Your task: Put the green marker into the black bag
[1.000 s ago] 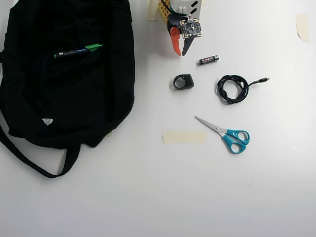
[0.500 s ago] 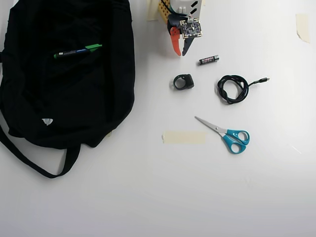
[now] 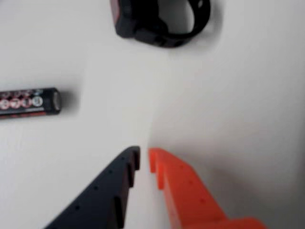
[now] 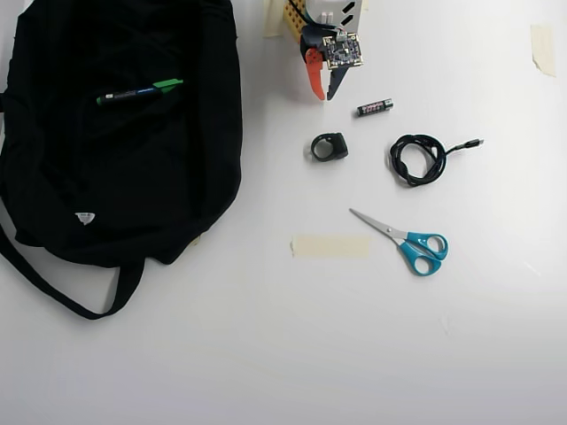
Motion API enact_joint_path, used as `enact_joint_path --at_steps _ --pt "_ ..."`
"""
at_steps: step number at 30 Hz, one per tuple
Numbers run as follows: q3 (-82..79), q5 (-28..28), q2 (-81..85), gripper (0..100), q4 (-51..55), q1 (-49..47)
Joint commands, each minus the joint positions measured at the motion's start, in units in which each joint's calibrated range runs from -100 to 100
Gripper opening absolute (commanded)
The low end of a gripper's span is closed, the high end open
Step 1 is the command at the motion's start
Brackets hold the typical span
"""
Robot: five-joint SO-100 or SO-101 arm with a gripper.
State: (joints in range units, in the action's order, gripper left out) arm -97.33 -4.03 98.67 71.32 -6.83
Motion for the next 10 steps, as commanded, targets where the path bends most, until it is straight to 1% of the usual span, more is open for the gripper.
enact_joint_path --at_steps 1,10 --pt "-2.0 0.0 0.4 2 0.9 0.2" --pt "-2.0 0.0 0.4 2 0.9 0.2"
